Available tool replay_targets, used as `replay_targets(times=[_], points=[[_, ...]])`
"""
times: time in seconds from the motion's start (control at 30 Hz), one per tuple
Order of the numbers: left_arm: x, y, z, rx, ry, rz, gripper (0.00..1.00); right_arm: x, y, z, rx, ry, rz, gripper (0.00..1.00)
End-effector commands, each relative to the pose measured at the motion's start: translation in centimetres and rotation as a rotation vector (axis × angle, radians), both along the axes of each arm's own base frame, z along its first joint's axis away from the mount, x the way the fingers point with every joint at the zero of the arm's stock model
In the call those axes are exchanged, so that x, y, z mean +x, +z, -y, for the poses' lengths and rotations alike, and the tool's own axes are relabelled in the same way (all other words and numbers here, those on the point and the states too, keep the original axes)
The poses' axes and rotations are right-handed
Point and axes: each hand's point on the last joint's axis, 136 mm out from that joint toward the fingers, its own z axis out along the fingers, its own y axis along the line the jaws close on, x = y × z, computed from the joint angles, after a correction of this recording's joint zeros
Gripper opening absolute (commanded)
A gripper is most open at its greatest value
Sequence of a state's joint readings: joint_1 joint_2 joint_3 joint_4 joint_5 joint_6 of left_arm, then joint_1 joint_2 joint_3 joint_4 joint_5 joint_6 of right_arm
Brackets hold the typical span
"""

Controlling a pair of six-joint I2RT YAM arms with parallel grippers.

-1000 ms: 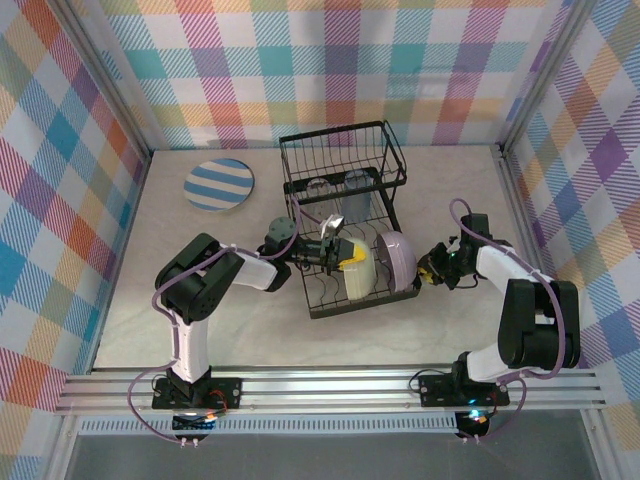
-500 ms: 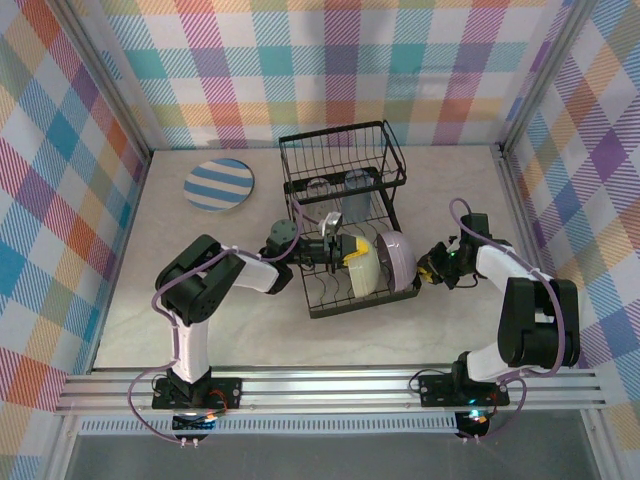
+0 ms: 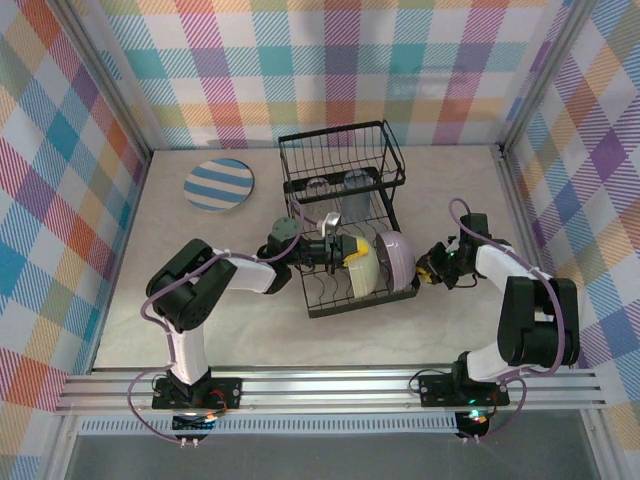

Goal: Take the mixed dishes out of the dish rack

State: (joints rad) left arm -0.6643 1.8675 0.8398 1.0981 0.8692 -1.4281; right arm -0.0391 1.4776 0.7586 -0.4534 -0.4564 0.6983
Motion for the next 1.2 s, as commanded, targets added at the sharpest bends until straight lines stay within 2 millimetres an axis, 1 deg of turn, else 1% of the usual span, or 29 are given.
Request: replay_targets(times=[0.0,0.1,0.27,0.5,0.6,0.8,1.03,1.17], points=[[0.3,1.3,0.2,0.041,0.014,0.072,0.00,-1.5,-0.5,-1.3,0.028,0.039,-0.063,0.18],[0.0,2.6,0.2,0.032,-0.004,0.098,0.00,-1.4,-0.3,-1.2,0.019,0.036,-0.057,0.18],[-0.1,4.0,0.5,0.000,-0.021,0.121,0.00,-1.0,-0.1,-1.1,0.014,0.034,-0.050,0.18],[-0.5,4.8,0.3,0.026,-0.033,0.161,0.00,-0.6,0.2,-0.8,0.005,0.030,-0.042,0.18],[-0.8,5.6,0.2,0.035,-0.045,0.190,0.00,-0.5,0.3,-0.6,-0.002,0.022,-0.037,0.18],[-1.0,6.7,0.2,0.038,-0.060,0.222,0.00,-0.2,0.5,-0.1,-0.007,0.008,-0.030,0.18],[-1.6,8.9,-0.1,0.060,-0.079,0.279,0.00,0.4,1.2,0.6,-0.020,-0.002,-0.012,0.19],[-2.4,10.9,-0.6,0.101,-0.092,0.347,0.00,0.8,1.9,1.4,-0.048,-0.010,0.006,0.23]])
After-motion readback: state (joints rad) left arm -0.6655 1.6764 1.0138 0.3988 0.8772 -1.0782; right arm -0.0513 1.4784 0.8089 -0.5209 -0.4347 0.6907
